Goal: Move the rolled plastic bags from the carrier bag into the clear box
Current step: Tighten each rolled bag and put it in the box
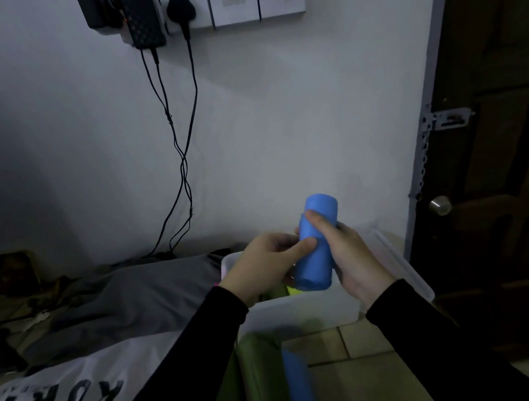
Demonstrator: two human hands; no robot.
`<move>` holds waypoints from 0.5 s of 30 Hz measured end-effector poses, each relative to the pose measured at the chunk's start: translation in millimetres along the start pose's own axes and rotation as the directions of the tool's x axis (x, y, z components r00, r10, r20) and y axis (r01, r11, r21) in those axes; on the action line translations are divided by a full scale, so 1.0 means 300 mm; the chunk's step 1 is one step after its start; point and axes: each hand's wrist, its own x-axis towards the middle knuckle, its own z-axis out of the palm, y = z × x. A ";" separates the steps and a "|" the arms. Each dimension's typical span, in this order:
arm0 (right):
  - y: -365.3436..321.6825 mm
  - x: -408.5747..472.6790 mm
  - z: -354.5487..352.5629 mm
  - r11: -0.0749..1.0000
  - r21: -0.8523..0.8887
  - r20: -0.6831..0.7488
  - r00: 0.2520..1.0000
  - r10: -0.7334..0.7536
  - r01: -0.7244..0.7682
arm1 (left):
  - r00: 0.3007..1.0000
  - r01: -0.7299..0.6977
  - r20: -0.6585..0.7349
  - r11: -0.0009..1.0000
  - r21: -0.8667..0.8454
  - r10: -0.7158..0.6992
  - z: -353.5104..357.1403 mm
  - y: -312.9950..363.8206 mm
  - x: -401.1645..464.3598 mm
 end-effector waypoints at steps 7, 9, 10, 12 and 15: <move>0.030 0.140 -0.127 0.946 -0.321 -0.018 0.998 -0.055 0.046 | 0.987 0.162 0.004 0.987 -0.016 -0.162 0.036 -0.032 0.087; 0.057 0.191 -0.165 0.834 -0.541 -0.055 0.984 -0.168 0.112 | 0.977 0.205 -0.053 0.979 -0.014 -0.205 0.053 -0.062 0.124; 0.076 0.220 -0.192 0.722 -0.683 -0.061 0.977 -0.205 0.109 | 0.972 0.218 -0.095 0.976 0.007 -0.217 0.062 -0.074 0.145; 0.115 0.260 -0.237 0.417 -0.907 -0.045 0.971 -0.233 0.058 | 0.957 0.247 -0.175 0.967 0.065 -0.233 0.071 -0.094 0.185; 0.166 0.287 -0.284 0.197 -0.980 -0.022 0.984 -0.177 0.013 | 0.938 0.299 -0.221 0.946 0.127 -0.267 0.074 -0.108 0.243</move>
